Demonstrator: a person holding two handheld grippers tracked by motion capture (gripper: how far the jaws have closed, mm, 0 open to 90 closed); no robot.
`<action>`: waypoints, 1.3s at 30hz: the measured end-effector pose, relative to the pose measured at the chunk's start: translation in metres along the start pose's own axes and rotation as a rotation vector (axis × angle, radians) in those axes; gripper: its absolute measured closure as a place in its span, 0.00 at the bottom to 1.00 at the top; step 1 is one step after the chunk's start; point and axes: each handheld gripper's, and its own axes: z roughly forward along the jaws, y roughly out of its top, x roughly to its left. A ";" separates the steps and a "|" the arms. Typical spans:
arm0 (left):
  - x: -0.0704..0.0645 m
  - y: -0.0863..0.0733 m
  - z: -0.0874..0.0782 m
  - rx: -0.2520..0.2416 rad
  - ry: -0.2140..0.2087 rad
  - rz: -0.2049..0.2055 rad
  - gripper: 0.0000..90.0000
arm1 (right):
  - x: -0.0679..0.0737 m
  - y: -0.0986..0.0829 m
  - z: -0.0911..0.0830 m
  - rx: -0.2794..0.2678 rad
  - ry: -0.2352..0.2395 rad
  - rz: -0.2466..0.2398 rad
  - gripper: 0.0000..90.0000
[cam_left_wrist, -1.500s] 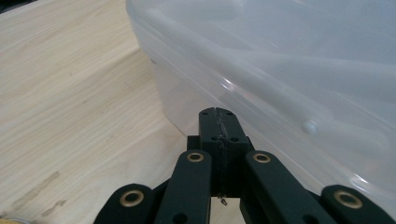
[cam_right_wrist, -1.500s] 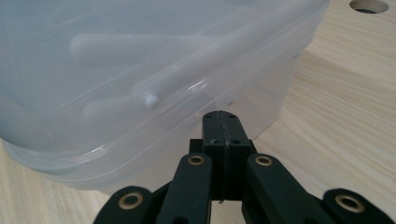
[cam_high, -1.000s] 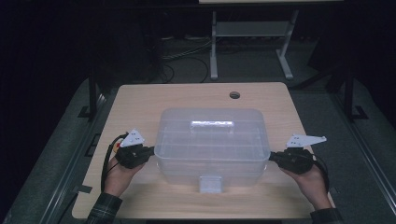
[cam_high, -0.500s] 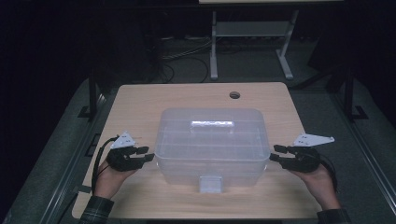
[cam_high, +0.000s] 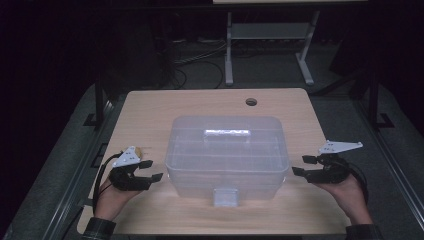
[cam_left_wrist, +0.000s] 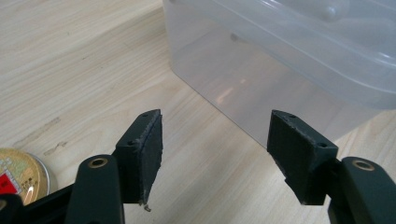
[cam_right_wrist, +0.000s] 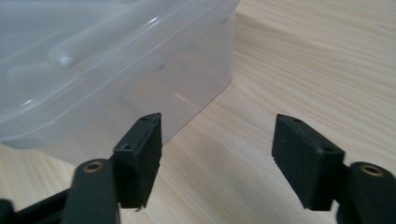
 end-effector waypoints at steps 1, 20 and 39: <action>-0.001 -0.001 0.000 0.002 0.000 0.000 0.39 | 0.000 0.000 -0.001 0.001 -0.001 0.008 0.37; -0.007 -0.009 -0.003 0.015 -0.025 0.002 0.36 | -0.003 0.032 -0.041 -0.092 0.087 -0.035 0.37; -0.009 -0.010 0.001 0.018 -0.044 0.011 0.36 | 0.001 0.068 -0.056 -0.189 0.156 -0.097 0.35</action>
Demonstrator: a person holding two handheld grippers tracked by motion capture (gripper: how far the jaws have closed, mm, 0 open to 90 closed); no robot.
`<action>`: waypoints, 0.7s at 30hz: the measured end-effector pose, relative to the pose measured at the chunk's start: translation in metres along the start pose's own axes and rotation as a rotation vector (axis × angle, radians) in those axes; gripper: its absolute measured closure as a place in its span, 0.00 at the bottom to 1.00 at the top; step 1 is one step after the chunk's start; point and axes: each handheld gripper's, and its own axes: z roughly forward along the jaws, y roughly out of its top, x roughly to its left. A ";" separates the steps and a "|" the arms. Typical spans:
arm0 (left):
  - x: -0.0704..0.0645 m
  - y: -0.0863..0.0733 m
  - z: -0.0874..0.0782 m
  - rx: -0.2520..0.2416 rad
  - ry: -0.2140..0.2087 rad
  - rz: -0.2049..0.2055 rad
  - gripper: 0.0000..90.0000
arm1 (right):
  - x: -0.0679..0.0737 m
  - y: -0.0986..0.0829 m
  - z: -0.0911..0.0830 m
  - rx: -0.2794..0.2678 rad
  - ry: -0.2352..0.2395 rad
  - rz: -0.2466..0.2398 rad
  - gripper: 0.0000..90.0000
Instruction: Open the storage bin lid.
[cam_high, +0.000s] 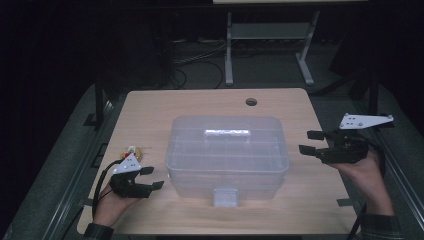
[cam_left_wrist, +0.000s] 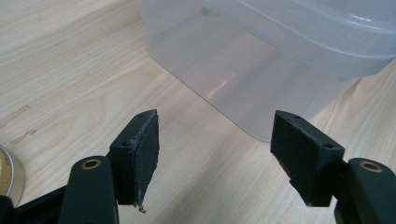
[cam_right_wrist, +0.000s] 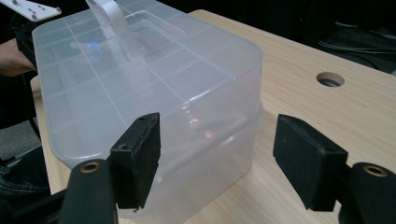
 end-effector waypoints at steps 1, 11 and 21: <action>0.000 0.000 0.000 0.000 0.000 0.000 0.36 | 0.000 0.000 0.000 0.000 0.000 0.000 0.35; 0.002 -0.001 0.000 0.004 -0.003 -0.002 0.36 | 0.006 0.014 0.008 -0.019 0.033 -0.039 0.34; 0.002 -0.001 -0.001 0.002 -0.003 0.001 0.36 | 0.013 0.025 0.019 -0.035 0.071 -0.075 0.34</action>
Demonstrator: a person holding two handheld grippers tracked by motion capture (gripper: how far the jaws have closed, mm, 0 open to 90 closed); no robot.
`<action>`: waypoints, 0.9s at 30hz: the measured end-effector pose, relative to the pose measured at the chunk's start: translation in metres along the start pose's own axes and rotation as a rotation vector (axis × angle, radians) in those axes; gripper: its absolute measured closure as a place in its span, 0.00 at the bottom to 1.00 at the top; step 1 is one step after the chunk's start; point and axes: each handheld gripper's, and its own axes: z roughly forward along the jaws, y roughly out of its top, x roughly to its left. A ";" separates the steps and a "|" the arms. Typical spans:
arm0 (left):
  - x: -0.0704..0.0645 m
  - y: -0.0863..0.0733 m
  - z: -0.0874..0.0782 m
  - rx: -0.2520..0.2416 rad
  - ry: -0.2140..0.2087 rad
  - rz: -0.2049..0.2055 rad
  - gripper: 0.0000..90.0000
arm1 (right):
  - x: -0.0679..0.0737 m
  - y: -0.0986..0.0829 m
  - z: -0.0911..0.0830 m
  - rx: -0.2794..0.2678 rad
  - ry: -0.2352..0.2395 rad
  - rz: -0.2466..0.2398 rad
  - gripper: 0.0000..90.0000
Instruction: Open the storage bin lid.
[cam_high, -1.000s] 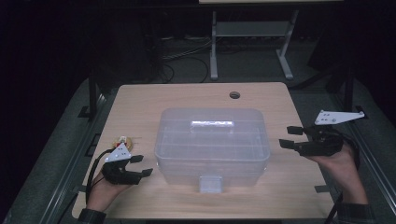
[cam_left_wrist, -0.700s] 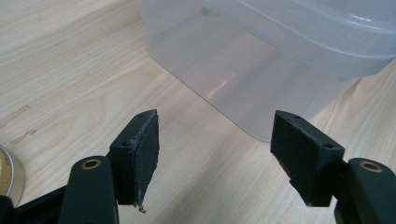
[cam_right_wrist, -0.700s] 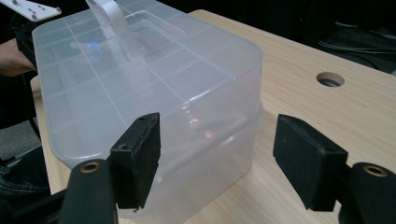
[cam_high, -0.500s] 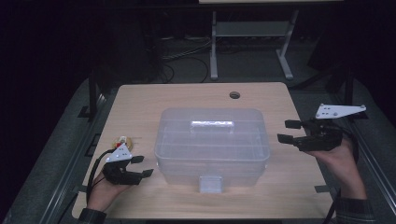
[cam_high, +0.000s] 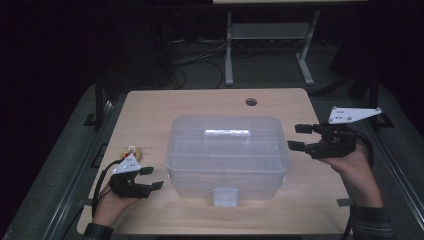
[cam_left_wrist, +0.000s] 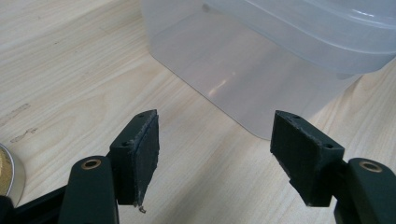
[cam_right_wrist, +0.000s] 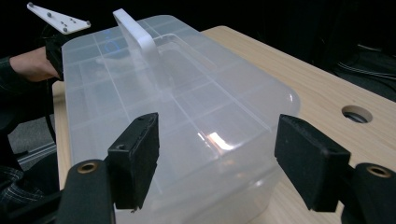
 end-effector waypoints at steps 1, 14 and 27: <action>0.000 0.000 0.000 0.000 0.000 0.000 0.36 | 0.001 0.002 0.004 -0.001 0.012 -0.006 0.34; 0.000 0.000 0.000 -0.002 -0.001 0.002 0.36 | 0.010 0.018 0.025 0.002 0.078 -0.059 0.36; -0.003 0.001 0.003 0.009 -0.014 0.014 0.36 | 0.017 0.037 0.047 0.029 0.149 -0.113 0.39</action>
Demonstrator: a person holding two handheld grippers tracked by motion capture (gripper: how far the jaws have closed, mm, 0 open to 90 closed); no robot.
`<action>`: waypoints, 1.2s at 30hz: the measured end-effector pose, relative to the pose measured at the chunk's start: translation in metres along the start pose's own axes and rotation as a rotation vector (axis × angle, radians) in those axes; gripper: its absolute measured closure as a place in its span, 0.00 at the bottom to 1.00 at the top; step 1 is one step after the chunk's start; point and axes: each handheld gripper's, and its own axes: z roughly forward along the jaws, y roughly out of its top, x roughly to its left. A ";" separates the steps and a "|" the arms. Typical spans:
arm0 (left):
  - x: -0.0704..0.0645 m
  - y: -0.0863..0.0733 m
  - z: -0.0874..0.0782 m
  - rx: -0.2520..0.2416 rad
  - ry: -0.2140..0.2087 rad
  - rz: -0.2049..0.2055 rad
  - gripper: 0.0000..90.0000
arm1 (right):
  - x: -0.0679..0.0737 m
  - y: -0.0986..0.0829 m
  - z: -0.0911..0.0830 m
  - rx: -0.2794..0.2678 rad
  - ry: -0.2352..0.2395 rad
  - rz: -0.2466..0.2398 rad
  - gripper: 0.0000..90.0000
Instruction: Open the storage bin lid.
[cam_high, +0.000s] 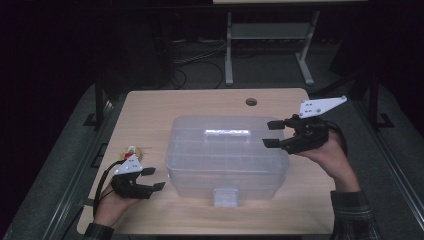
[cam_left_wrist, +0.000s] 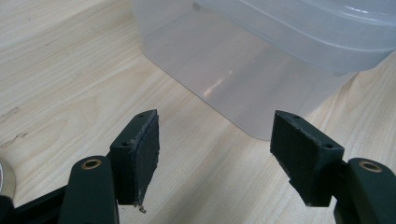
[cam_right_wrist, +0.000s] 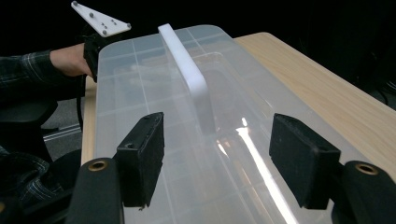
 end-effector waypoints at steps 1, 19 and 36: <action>0.000 0.000 0.000 0.000 0.000 0.000 0.36 | 0.000 0.000 0.000 0.000 0.000 0.000 0.39; 0.001 -0.001 -0.001 -0.008 0.004 -0.003 0.36 | 0.003 0.019 0.028 0.031 0.074 -0.042 0.42; 0.001 0.000 -0.002 -0.011 0.003 -0.003 0.36 | 0.006 0.025 0.048 0.082 0.085 -0.097 0.57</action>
